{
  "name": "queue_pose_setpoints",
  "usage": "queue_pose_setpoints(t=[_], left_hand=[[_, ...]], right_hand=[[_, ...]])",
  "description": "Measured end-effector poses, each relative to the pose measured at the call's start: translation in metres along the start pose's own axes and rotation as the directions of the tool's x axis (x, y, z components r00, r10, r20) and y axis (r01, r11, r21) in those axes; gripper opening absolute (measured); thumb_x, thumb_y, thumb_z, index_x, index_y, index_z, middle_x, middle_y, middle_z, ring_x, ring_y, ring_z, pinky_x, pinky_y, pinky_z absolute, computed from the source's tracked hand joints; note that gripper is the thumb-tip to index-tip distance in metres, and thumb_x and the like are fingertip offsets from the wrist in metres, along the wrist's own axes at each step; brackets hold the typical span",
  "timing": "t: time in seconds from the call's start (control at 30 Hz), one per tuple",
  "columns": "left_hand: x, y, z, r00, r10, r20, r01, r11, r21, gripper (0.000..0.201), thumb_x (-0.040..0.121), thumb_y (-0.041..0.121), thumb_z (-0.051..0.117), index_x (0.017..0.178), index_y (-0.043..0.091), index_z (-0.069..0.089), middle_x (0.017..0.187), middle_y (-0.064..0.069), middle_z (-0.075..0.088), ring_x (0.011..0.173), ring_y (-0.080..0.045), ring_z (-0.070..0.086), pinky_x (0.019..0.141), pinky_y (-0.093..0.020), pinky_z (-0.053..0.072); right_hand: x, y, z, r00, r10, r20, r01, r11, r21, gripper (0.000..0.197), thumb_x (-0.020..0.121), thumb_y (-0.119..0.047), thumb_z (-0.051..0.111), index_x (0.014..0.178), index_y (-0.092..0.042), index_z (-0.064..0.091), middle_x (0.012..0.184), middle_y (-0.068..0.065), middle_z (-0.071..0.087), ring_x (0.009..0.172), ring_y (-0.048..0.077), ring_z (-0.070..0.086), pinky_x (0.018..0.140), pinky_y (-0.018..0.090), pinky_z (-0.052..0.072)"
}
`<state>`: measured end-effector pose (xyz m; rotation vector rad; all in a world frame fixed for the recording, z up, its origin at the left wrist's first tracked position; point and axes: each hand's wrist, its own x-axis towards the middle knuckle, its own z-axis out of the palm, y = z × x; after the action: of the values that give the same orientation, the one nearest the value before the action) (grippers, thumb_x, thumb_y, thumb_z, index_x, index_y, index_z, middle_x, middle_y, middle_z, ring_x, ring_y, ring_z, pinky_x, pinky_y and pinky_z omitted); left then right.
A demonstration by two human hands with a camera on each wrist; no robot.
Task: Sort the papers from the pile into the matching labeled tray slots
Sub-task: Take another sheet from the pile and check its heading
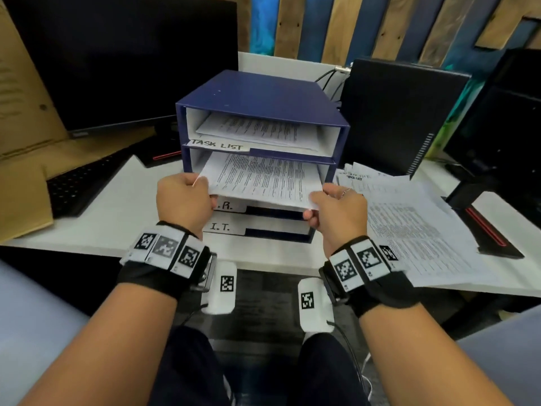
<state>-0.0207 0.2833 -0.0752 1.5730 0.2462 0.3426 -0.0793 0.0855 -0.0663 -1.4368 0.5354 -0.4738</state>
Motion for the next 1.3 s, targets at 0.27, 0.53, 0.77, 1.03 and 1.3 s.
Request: queue_pose_setpoints(t=[0.27, 0.53, 0.77, 1.03, 1.3], left_hand=[[0.013, 0.007, 0.016, 0.988, 0.125, -0.087, -0.121, 0.991, 0.049, 0.015, 0.092, 0.027, 0.063, 0.103, 0.016, 0.066, 0.075, -0.002, 0.073, 0.062, -0.015, 0.072, 0.070, -0.033, 0.061], [0.002, -0.011, 0.034, 0.686, 0.411, 0.600, -0.721, 0.272, 0.638, 0.037, 0.099, 0.043, 0.033, 0.100, 0.030, 0.067, 0.108, 0.009, 0.067, 0.111, -0.030, 0.055, 0.103, -0.051, 0.038], [0.017, 0.001, 0.055, 0.703, 0.149, 0.696, -0.711, 0.105, 0.696, 0.050, 0.102, 0.045, 0.016, 0.139, 0.028, 0.044, 0.144, 0.000, 0.048, 0.131, -0.037, 0.041, 0.105, -0.050, 0.031], [-0.057, 0.016, 0.078, 0.718, 0.540, 0.440, -0.696, 0.549, 0.462, 0.024, 0.092, 0.025, 0.043, 0.086, 0.019, 0.066, 0.072, 0.003, 0.063, 0.070, -0.020, 0.056, 0.059, -0.031, 0.042], [-0.106, -0.014, 0.177, 0.644, 0.138, 0.752, -0.558, 0.757, 0.339, 0.023, 0.092, 0.020, 0.047, 0.089, 0.011, 0.068, 0.086, -0.005, 0.070, 0.082, -0.028, 0.065, 0.075, -0.036, 0.056]], right_hand=[[0.017, -0.010, 0.007, 0.981, -0.190, 0.042, 0.195, 0.962, -0.190, 0.017, 0.095, -0.021, 0.065, 0.112, -0.017, 0.065, 0.078, -0.004, 0.075, 0.077, 0.009, 0.075, 0.089, 0.039, 0.059], [-0.002, 0.003, 0.008, 0.749, -0.616, 0.243, 0.583, 0.439, -0.684, 0.027, 0.099, -0.022, 0.054, 0.117, -0.013, 0.072, 0.125, 0.000, 0.069, 0.117, 0.018, 0.060, 0.105, 0.030, 0.043], [0.016, 0.005, 0.024, 0.717, -0.347, 0.604, 0.673, 0.119, -0.730, 0.037, 0.103, -0.034, 0.045, 0.125, -0.009, 0.062, 0.129, 0.006, 0.062, 0.123, 0.024, 0.053, 0.100, 0.033, 0.042], [0.020, -0.007, -0.050, 0.847, -0.499, 0.183, 0.475, 0.557, -0.681, 0.023, 0.095, -0.013, 0.050, 0.102, -0.018, 0.072, 0.092, -0.002, 0.072, 0.083, 0.017, 0.064, 0.079, 0.030, 0.052], [0.073, 0.008, -0.153, 0.989, -0.060, 0.132, 0.141, 0.200, -0.970, 0.032, 0.098, -0.024, 0.049, 0.127, -0.019, 0.064, 0.124, 0.009, 0.067, 0.110, 0.031, 0.063, 0.091, 0.038, 0.050]])
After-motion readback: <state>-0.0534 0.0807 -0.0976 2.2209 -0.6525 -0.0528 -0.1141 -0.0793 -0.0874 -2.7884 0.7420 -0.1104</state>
